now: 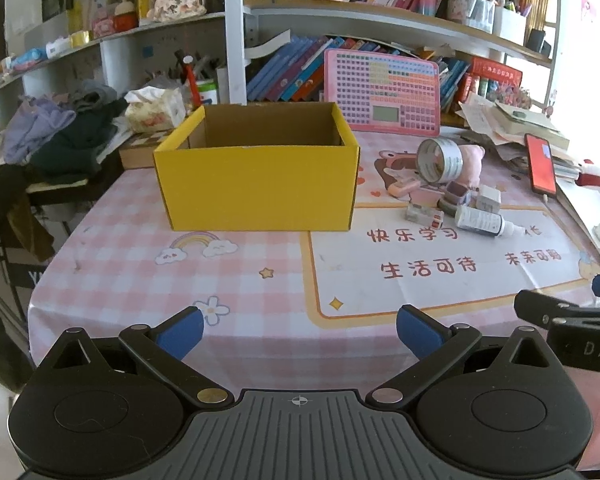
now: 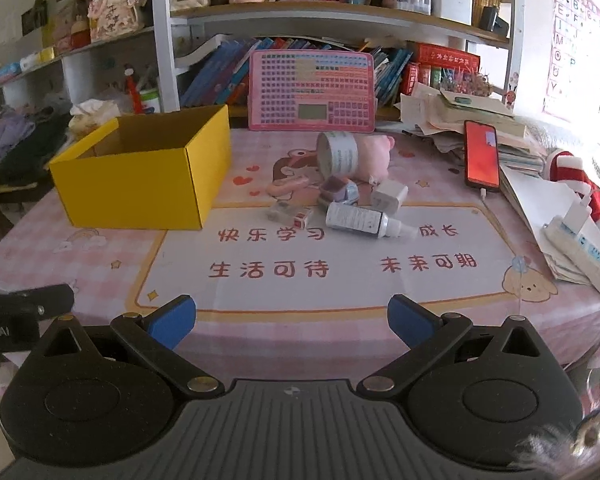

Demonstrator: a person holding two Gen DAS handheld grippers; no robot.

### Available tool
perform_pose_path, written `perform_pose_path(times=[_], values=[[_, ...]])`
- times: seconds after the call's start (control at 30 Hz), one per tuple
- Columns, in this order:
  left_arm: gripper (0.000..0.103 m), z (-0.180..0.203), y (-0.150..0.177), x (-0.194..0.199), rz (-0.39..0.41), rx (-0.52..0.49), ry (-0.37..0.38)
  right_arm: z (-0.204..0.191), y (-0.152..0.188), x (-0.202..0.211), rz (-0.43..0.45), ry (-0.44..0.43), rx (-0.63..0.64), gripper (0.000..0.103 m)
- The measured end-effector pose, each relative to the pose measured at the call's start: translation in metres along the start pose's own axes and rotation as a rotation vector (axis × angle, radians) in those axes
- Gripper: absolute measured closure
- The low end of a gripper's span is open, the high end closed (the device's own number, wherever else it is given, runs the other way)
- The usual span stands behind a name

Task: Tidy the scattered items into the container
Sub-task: 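Move both grippers open toward the scattered items beside the tape roll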

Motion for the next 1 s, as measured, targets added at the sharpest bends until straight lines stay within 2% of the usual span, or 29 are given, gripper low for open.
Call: perform_pose_path(times=[0.23,0.57,1.0], values=[[0.000,-0.002,0.003,0.002,-0.001,0.014,0.022,-0.004,0.000,0.004,0.016,0.003,0.023,0.000],[0.000,-0.003,0.008,0.001,-0.017,0.010,0.015,-0.006,0.006,-0.005,-0.020,0.005,0.019,0.000],[0.000,0.026,0.001,-0.029,-0.059,-0.051,0.071,0.018,0.010,-0.031,-0.077,0.048,-0.005,0.000]])
Point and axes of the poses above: each gripper's, at about its wrist camera, not at the fingertips, and x roughly against the way its jaws point, z to its right, y to its underside, the point moved 7 cm from there along -x, roughly the way its jaws point, and after that the axes turned 15 degrees about y, right-handed, at the moved point
